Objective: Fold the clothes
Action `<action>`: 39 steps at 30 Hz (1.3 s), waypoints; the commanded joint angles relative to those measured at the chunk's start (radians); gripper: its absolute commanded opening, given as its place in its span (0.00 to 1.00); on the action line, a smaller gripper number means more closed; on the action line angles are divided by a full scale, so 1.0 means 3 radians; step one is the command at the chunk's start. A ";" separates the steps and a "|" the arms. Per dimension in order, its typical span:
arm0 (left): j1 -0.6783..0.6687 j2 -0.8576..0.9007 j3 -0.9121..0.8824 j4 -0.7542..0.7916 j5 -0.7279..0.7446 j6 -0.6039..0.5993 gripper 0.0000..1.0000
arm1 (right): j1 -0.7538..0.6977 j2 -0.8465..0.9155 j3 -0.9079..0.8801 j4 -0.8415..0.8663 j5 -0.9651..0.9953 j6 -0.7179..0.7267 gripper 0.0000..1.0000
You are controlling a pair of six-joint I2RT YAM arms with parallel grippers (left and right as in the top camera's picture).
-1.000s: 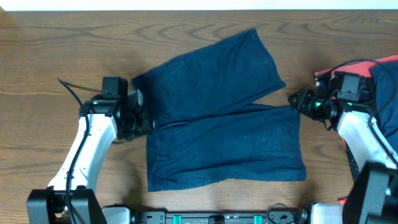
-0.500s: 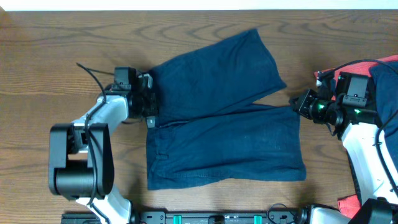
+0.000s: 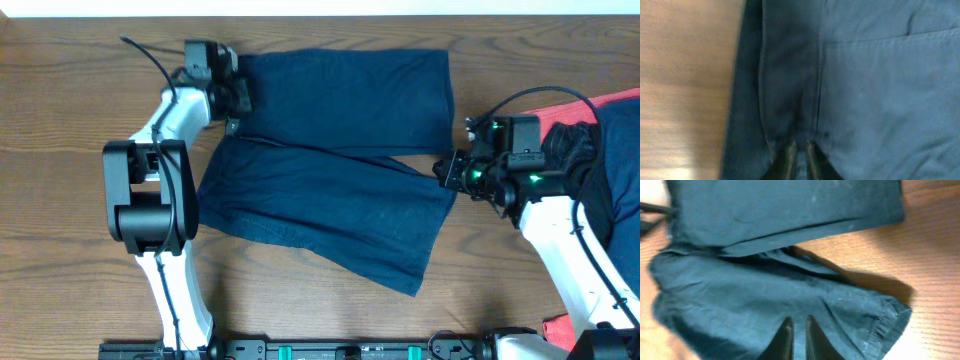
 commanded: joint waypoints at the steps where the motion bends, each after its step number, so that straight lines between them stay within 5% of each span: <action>1: 0.0036 -0.0145 0.0661 -0.0618 -0.0074 0.0193 0.31 | 0.0083 0.0034 0.0034 -0.0008 0.0652 0.0009 0.18; 4: 0.0046 -0.0264 0.1013 -0.1334 -0.0160 0.0384 0.49 | 0.0048 0.0170 0.0033 -0.0060 0.0900 0.0008 0.25; 7: 0.0057 -0.0429 0.1116 -0.1881 -0.0205 0.0393 0.56 | -0.0011 0.0402 0.0033 -0.0109 0.0947 -0.0022 0.18; 18: 0.0057 -0.0596 0.1012 -0.3384 -0.0448 0.0390 0.57 | -0.0081 0.1319 0.0033 0.0322 0.1298 -0.0079 0.10; 28: 0.0081 -0.0596 0.0579 -0.3685 -0.0529 0.0390 0.56 | -0.0256 0.1605 0.0034 0.0408 0.1172 -0.0156 0.04; 34: 0.0192 -0.0764 0.0086 -0.3530 -0.0526 0.0309 0.42 | -0.0256 0.1605 0.0034 0.0371 0.1144 -0.0167 0.05; 36: 0.0277 -0.0958 -0.0130 -0.3391 -0.0528 0.0301 0.43 | -0.0256 0.1605 0.0034 0.0345 0.1143 -0.0167 0.05; 39: 0.0415 -0.1279 -0.0472 -0.3058 -0.0501 0.0305 0.59 | -0.0256 0.1605 0.0034 0.0322 0.1091 -0.0167 0.06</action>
